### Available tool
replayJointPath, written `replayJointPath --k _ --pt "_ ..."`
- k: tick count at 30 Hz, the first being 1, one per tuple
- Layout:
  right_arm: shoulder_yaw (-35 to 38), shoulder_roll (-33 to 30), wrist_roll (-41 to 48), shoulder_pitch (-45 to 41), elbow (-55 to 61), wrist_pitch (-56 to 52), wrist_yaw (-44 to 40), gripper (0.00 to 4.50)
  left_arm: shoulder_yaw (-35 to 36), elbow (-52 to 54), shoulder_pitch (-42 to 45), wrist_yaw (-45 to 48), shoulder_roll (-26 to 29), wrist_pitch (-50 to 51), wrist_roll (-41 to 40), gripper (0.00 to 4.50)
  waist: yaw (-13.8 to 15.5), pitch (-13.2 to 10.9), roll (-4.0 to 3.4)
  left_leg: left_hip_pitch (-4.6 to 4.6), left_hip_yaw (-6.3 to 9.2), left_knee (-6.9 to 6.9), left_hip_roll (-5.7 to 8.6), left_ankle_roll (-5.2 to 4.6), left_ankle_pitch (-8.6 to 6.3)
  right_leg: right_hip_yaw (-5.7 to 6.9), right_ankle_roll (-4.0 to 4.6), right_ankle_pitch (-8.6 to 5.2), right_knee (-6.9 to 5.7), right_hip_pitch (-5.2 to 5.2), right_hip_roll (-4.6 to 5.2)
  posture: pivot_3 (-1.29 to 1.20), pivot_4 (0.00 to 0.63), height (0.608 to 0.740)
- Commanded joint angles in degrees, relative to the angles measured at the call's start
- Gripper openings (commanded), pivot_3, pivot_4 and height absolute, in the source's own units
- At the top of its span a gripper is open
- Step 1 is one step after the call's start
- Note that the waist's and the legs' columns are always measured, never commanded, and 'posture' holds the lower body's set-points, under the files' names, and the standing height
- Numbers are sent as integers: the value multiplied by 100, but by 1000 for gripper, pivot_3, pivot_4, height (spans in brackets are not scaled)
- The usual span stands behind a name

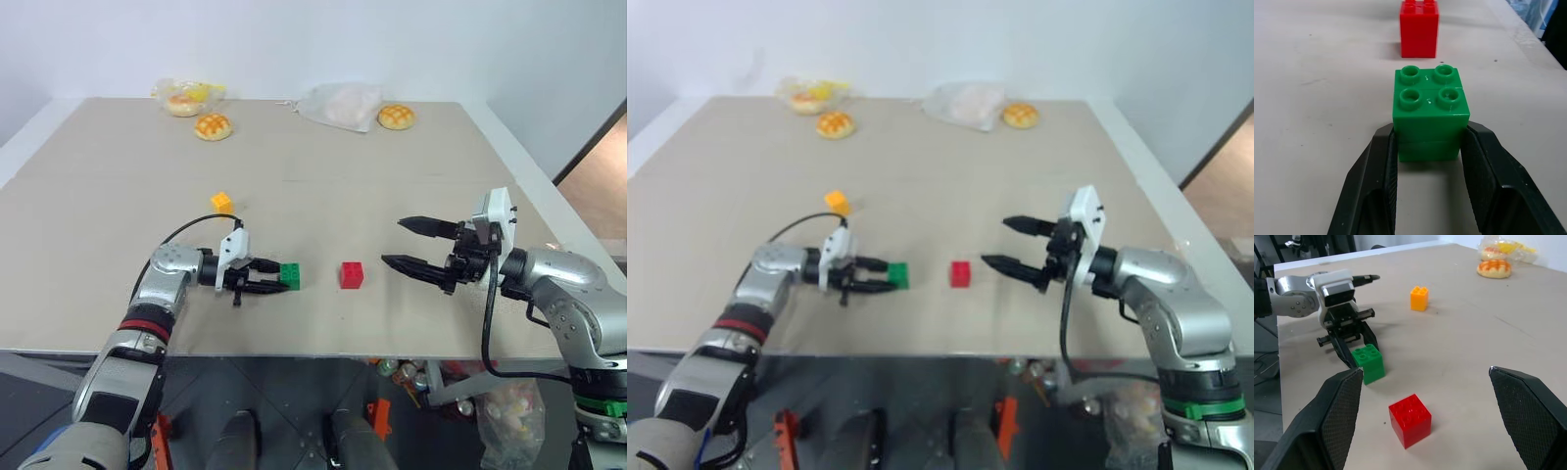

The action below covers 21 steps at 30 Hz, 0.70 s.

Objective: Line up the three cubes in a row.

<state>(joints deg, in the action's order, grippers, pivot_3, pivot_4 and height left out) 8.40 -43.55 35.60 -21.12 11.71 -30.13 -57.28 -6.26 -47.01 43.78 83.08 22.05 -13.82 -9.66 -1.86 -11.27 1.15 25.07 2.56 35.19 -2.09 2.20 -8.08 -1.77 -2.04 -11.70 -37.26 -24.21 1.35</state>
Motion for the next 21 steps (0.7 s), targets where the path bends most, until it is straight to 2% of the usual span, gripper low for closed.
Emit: replayJointPath --k 1,11,13,19,21 --pt "35 8 -3 -138 53 75 -15 4271 69 -23 282 -80 -77 -99 -23 1280 11 0 0 3 0 5 2 0 0 -1 -1 1 0 0 1 0 150 740" --pt "-20 37 -29 -198 6 84 -26 4271 3 -48 246 46 -80 -172 48 1280 38 0 0 8 0 10 2 -6 -4 -4 -4 2 0 -1 -1 0 150 740" --pt "-22 37 -34 -214 -2 80 -22 4271 10 -71 230 18 -63 -196 63 2329 38 0 0 8 -1 10 2 -7 -5 -5 -4 2 0 -1 0 0 150 740" --pt "-4 44 -26 -258 -11 68 -10 4271 25 -310 236 -176 -30 -388 178 4347 38 0 0 8 0 10 2 -7 -5 -4 -4 2 0 -1 0 0 150 740" --pt "-8 47 -27 -280 -15 62 -5 4271 44 -290 172 -142 62 -388 168 4462 37 0 0 8 -1 10 3 -7 -5 -5 -4 2 0 -1 0 0 150 740"
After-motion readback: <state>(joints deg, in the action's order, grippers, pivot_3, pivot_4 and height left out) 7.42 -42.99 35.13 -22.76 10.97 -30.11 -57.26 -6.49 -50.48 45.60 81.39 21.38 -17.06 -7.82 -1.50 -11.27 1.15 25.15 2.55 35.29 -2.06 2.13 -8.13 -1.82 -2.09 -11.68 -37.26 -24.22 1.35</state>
